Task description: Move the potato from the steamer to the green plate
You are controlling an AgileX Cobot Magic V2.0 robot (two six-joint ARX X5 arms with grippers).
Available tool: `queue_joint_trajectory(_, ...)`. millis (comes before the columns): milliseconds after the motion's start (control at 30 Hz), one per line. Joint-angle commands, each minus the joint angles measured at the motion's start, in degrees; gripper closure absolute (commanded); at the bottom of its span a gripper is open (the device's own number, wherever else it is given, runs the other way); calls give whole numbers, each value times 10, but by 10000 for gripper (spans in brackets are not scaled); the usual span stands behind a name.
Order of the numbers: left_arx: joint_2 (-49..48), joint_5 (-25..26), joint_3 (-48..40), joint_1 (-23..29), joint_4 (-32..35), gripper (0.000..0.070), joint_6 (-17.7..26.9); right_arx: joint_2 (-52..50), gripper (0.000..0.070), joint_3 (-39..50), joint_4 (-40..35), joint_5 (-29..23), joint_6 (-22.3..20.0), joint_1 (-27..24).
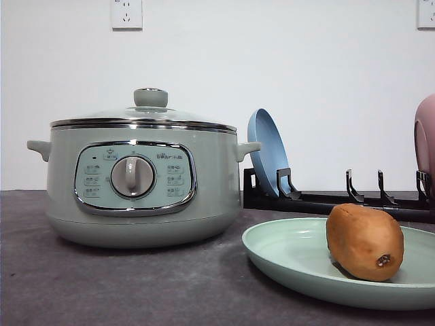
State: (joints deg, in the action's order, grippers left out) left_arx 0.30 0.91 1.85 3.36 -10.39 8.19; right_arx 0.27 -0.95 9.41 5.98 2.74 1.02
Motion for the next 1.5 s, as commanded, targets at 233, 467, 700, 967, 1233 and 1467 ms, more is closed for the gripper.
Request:
queue_joint_trajectory(233,-1,-1,-12,1,-3,685,-3,-1,700,3,-4,0,-4,-1)
queue_joint_trajectory(467,-1,-1,-12,1,-3,685,-3,-1,700,3,-4,0,-4,-1)
queue_joint_trajectory(700,-1,-1,-12,1,-3,685,-3,-1,700,3,-4,0,-4,-1)
queue_joint_trajectory(967,-1,-1,-12,1,-3,685,-3,-1,700,3,-4,0,-4,-1)
queue_joint_trajectory(1233,-1,-1,-12,1,-3,685,-3,-1,700,3,-4,0,-4,-1)
queue_joint_trajectory(1467,-1,-1,-12,1,-3,685,-3,-1,700,3,-4,0,-4,-1)
